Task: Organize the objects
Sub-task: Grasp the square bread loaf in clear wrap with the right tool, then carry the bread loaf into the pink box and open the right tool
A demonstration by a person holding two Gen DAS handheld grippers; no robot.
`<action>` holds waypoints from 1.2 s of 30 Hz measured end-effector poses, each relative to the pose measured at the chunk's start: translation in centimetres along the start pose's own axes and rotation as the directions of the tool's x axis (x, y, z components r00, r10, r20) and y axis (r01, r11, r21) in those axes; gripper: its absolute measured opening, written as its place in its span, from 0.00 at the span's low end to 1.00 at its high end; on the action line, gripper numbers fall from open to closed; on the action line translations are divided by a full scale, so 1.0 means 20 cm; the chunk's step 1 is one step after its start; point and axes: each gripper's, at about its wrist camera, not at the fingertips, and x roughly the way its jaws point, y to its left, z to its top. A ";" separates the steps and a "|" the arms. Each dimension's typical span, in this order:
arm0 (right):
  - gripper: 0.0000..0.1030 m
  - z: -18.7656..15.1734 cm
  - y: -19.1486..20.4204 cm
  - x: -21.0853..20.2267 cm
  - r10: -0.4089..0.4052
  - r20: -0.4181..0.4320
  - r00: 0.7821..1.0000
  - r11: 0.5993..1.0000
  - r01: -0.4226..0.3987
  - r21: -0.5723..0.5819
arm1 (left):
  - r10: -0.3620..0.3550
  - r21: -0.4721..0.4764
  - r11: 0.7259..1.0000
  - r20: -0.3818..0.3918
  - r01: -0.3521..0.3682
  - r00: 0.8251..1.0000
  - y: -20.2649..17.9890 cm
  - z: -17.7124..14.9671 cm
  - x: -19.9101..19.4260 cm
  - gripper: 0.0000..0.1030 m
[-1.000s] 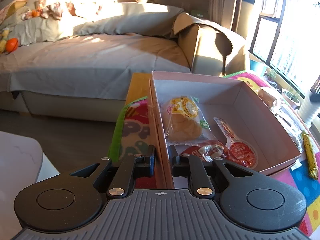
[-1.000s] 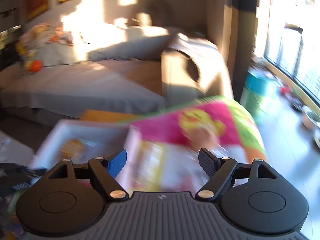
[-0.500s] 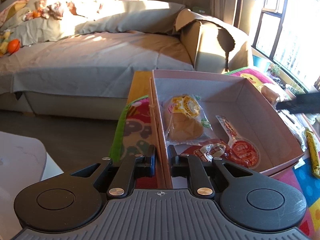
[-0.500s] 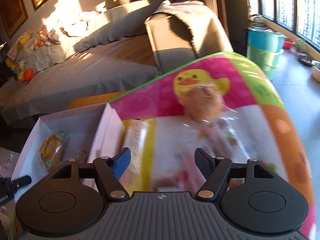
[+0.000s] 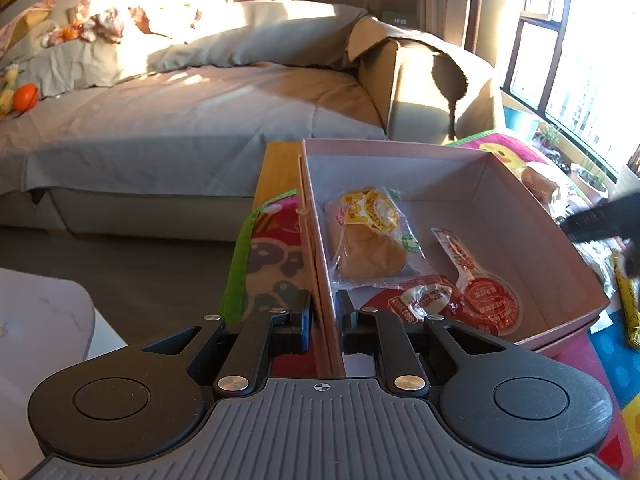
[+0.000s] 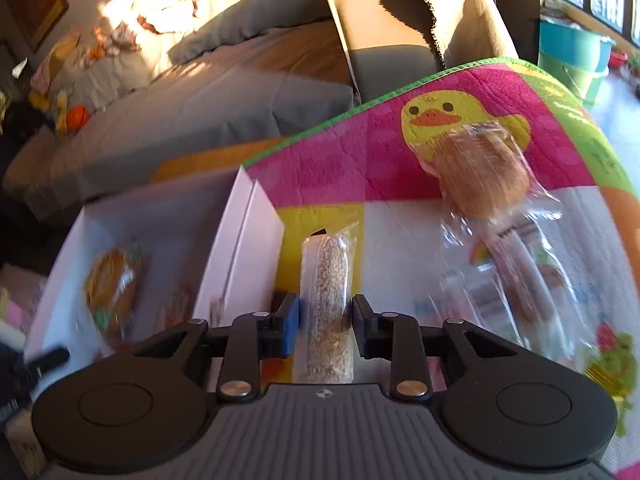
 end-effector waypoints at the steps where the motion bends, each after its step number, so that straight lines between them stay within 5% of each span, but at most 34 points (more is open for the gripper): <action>1: 0.27 -0.03 0.00 -0.02 0.001 -0.007 1.000 1.000 -0.001 -0.008 | -0.001 0.001 1.000 0.001 0.001 1.000 0.00 0.00 0.00 0.14; 7: 0.31 -0.08 0.01 -0.16 -0.028 -0.015 0.999 0.995 0.027 -0.093 | -0.008 -0.003 1.000 0.005 0.008 1.000 0.01 0.00 0.00 0.14; 8: 0.43 -0.05 0.01 -0.19 -0.058 0.026 0.998 0.993 0.060 -0.106 | -0.008 -0.002 1.000 0.004 0.008 1.000 0.01 -0.01 0.00 0.14; 9: 0.66 -0.02 0.00 -0.22 -0.096 0.080 0.992 0.988 0.105 -0.117 | -0.007 -0.002 1.000 0.004 0.007 1.000 0.01 -0.01 0.00 0.14; 11: 0.87 0.07 -0.01 -0.24 -0.163 0.186 0.969 0.973 0.189 -0.134 | -0.006 -0.001 1.000 0.003 0.006 1.000 0.01 0.00 0.00 0.14; 15: 0.94 0.26 -0.09 -0.12 -0.283 0.220 0.934 0.939 0.316 -0.133 | -0.002 0.002 1.000 0.001 0.002 1.000 0.00 0.00 0.01 0.14; 18: 0.94 0.35 -0.17 0.05 -0.348 0.179 0.920 0.922 0.371 -0.115 | -0.002 0.006 1.000 -0.001 0.002 1.000 -0.01 0.00 0.01 0.14; 24: 0.88 0.35 -0.25 0.25 -0.353 0.085 0.932 0.926 0.361 -0.113 | 0.000 0.011 1.000 -0.002 0.000 1.000 -0.01 0.00 0.01 0.14; 25: 0.86 0.34 -0.25 0.24 -0.335 0.091 0.938 0.933 0.343 -0.105 | 0.001 0.012 1.000 -0.002 -0.001 1.000 -0.01 0.00 0.01 0.14; 27: 0.63 0.34 -0.25 0.21 -0.289 0.076 0.954 0.951 0.296 -0.095 | 0.002 0.012 1.000 -0.002 -0.002 1.000 -0.01 0.00 0.01 0.14; 36: 0.56 0.16 -0.07 -0.14 -0.214 0.118 0.970 0.949 0.235 -0.211 | 0.006 0.001 1.000 -0.001 -0.006 1.000 -0.01 0.00 0.01 0.14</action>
